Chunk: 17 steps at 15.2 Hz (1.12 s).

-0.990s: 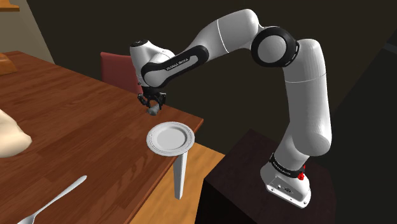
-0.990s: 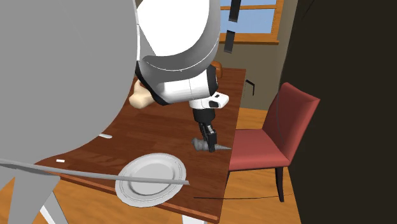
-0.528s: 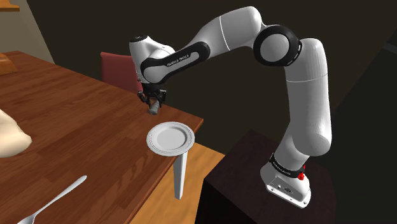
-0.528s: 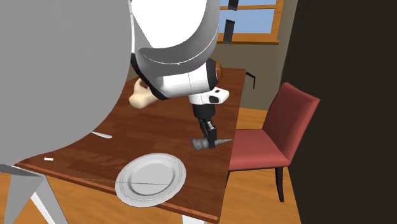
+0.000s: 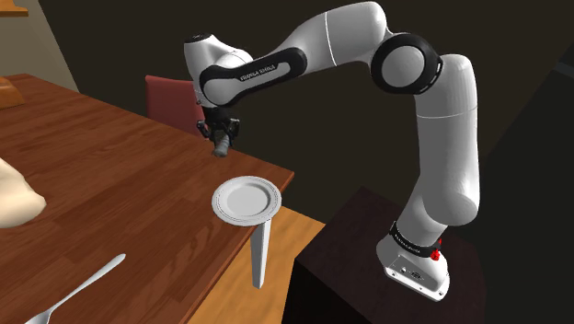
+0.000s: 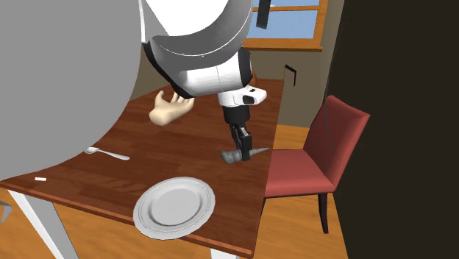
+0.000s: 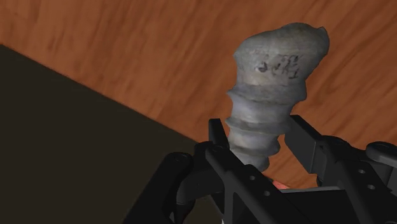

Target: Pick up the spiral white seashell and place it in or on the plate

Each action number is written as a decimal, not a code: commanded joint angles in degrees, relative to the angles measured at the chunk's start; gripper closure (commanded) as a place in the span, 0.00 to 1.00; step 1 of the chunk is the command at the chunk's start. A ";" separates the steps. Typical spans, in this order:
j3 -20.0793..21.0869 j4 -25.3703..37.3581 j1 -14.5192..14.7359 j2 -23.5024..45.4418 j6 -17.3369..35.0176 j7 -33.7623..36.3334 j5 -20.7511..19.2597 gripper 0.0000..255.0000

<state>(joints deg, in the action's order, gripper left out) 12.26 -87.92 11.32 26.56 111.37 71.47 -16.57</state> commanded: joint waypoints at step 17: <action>4.53 -22.48 3.57 -19.43 2.00 8.22 3.91 1.00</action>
<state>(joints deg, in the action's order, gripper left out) 16.35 -108.34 14.49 8.54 112.81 78.77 -13.00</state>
